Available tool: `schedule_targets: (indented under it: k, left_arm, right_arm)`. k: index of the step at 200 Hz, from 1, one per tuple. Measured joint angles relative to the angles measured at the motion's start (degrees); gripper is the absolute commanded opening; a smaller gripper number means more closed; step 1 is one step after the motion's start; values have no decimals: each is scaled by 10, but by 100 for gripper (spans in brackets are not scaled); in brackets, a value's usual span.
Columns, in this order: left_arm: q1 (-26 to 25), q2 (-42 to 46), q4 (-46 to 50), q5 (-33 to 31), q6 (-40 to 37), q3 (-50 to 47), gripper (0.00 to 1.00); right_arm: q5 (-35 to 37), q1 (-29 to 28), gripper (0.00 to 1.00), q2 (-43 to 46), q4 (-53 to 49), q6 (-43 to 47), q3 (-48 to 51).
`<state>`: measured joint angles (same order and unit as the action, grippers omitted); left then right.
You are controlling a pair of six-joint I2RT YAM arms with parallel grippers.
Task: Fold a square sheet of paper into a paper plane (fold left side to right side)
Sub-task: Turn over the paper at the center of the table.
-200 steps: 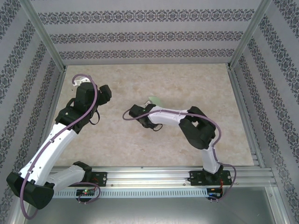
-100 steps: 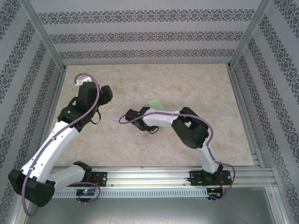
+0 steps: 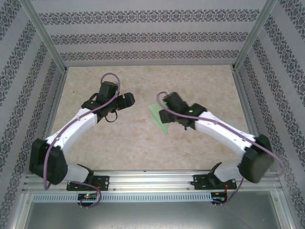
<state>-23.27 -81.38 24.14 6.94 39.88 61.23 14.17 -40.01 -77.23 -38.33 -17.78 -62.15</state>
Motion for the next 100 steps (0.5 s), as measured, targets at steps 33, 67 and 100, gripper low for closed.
schedule_targets:
  k: [33, 67, 100]
  left_arm:
    - [-8, -120, -96, 117, 38, 0, 79]
    - [-40, -233, -147, 181, 70, 30, 76]
    - [-62, -296, -181, 215, 92, 70, 68]
  right_arm:
    - [-128, 117, 85, 98, 120, -39, 117]
    - [-236, 181, 86, 111, 205, -84, 184]
    - [-292, 184, 86, 111, 242, -102, 194]
